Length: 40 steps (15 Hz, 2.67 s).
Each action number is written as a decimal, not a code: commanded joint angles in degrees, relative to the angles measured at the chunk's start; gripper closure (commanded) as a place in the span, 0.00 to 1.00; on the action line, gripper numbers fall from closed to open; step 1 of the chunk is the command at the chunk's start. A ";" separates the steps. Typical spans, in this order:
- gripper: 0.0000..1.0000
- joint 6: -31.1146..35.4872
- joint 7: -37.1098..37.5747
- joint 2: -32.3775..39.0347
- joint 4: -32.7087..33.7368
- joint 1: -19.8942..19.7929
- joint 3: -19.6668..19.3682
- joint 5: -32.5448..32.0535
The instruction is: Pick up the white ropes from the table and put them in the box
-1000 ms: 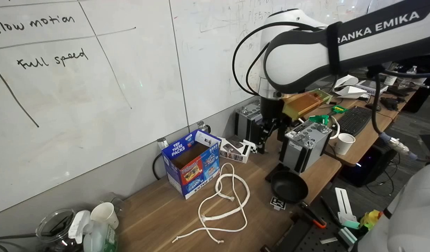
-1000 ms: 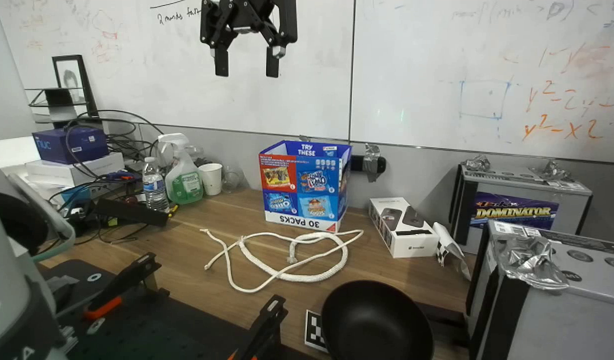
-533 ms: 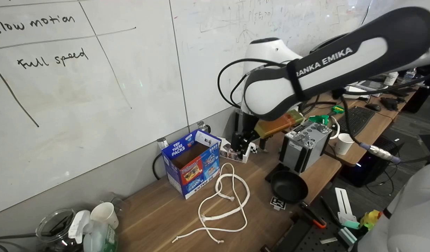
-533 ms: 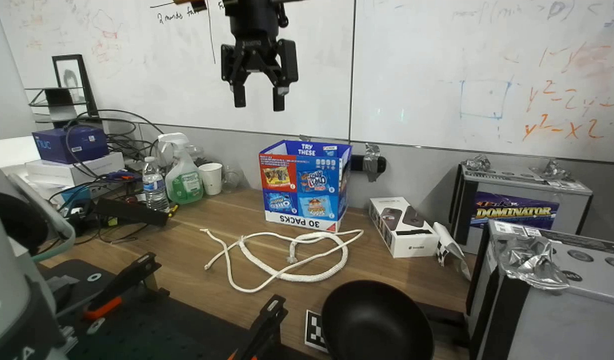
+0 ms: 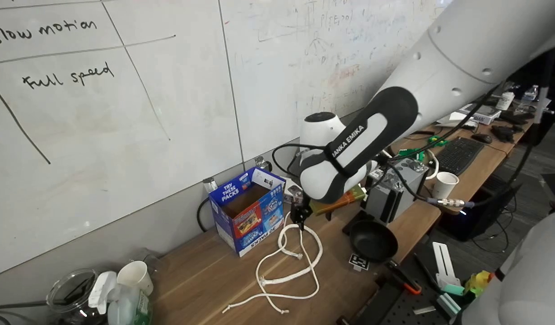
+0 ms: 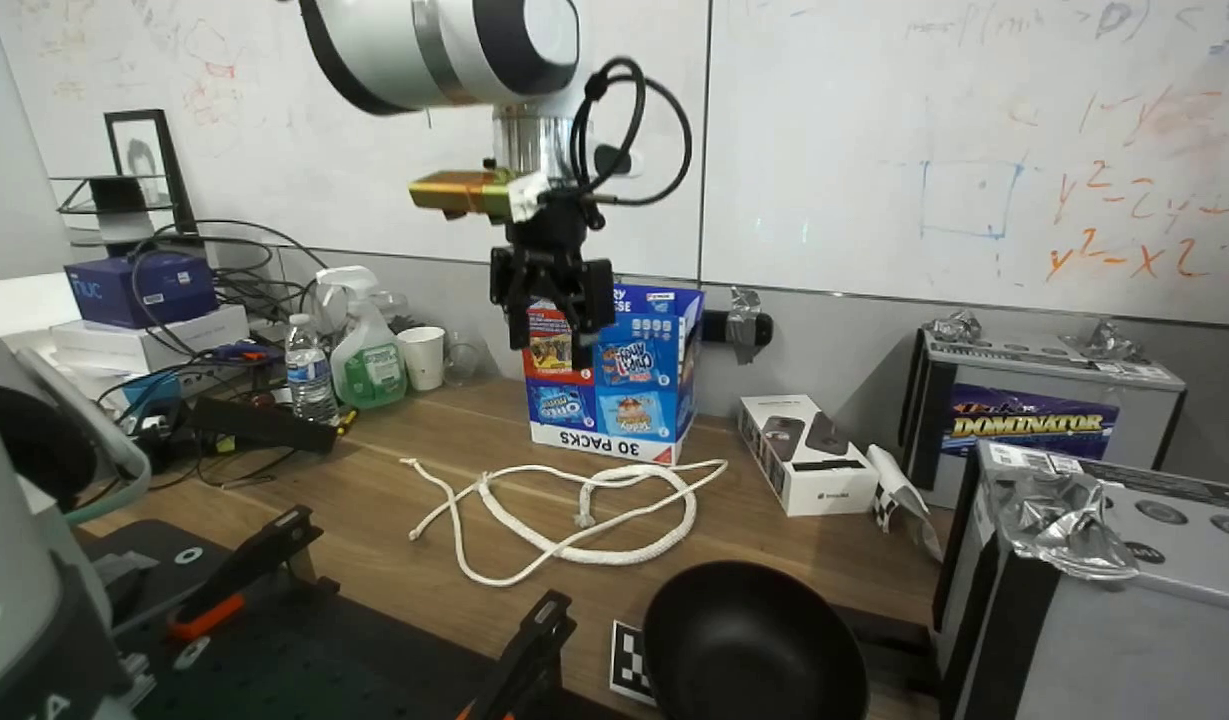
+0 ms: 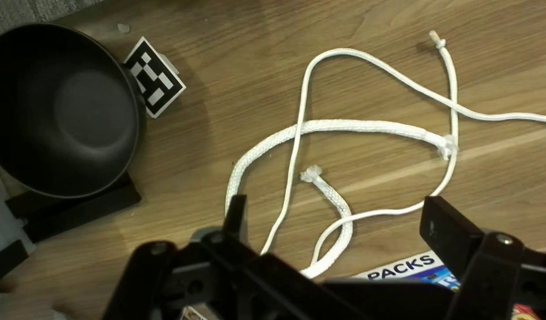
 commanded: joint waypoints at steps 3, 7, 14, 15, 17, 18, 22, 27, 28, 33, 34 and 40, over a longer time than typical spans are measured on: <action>0.00 10.57 -0.47 14.75 4.81 0.61 -2.92 0.86; 0.00 15.48 -2.82 23.48 8.20 -0.23 -3.28 6.13; 0.00 18.96 -7.37 36.53 15.67 -4.00 -1.35 10.73; 0.00 19.00 -7.81 37.84 16.45 -4.57 -1.36 11.14; 0.00 19.58 -8.08 39.59 17.11 -5.51 -1.84 11.54; 0.00 20.18 -8.45 40.29 17.32 -6.38 -1.64 11.75; 0.00 21.26 -8.76 42.79 18.86 -7.95 -1.42 11.95; 0.00 21.90 -8.29 43.69 19.84 -7.89 -1.78 12.08; 0.00 22.06 -8.34 43.73 19.86 -7.94 -1.78 12.07; 0.00 22.55 -8.33 43.64 19.68 -7.85 -1.93 11.99; 0.00 22.67 -8.37 43.66 19.67 -7.93 -1.85 12.00; 0.32 23.05 -8.20 44.05 19.84 -7.76 -1.96 11.96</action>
